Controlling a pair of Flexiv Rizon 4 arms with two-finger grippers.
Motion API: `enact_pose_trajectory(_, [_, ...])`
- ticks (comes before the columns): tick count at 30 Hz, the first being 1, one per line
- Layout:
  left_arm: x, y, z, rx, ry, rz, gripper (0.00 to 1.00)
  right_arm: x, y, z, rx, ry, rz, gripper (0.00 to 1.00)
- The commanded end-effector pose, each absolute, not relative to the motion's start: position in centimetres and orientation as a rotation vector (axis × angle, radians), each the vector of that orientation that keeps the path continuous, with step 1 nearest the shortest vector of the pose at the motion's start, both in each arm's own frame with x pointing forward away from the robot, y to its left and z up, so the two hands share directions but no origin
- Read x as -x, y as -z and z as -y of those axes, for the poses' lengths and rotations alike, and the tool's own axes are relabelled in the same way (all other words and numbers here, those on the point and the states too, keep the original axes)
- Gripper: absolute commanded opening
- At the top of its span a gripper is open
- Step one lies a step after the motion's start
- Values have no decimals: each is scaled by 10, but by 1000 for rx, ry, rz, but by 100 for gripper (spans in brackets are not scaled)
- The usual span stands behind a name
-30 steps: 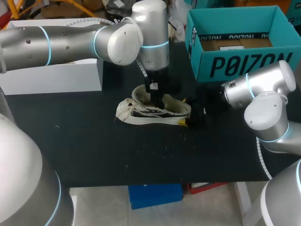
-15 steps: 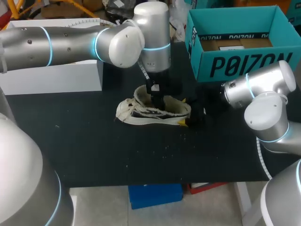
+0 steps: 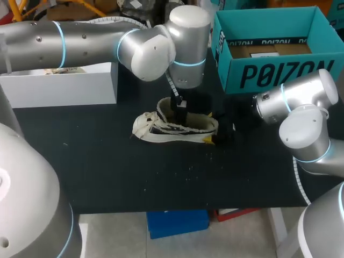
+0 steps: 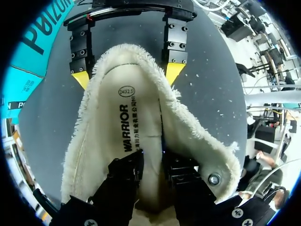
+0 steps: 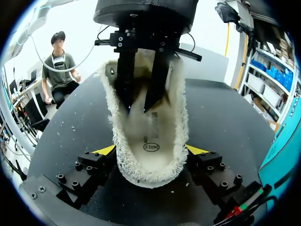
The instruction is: Take the shoe out of the shoebox, open the shoe tongue, remove and reinsert the insole, then place the shoe into the shoebox
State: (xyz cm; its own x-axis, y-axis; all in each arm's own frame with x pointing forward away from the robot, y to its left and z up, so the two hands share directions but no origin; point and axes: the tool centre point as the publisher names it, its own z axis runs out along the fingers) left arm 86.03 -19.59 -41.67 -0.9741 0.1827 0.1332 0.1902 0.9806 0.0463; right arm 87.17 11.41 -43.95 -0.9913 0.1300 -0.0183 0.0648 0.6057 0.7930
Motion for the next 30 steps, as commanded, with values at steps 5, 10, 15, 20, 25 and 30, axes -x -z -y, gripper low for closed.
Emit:
enact_pose_trajectory(5, [-851, 425, 194, 241, 273, 3145, 31, -873, 441, -114, -169, -1351, -2749, 0])
enact_pose_trajectory(10, [-851, 436, 191, 155, 445, 3259, 28, -873, 441, -114, -169, -1351, -2749, 0])
enact_pose_trajectory(15, [-856, 443, 186, 87, 541, 3357, 24, -873, 441, -114, -169, -1351, -2749, 0])
enact_pose_trajectory(20, [-869, 442, 174, 11, 527, 3473, 33, -873, 441, -114, -169, -1351, -2749, 0])
enact_pose_trajectory(25, [-880, 432, 164, -79, 394, 3577, 35, -873, 441, -114, -169, -1351, -2749, 0])
enact_pose_trajectory(30, [-891, 426, 165, -90, 297, 3635, 37, -873, 441, -114, -169, -1351, -2749, 0])
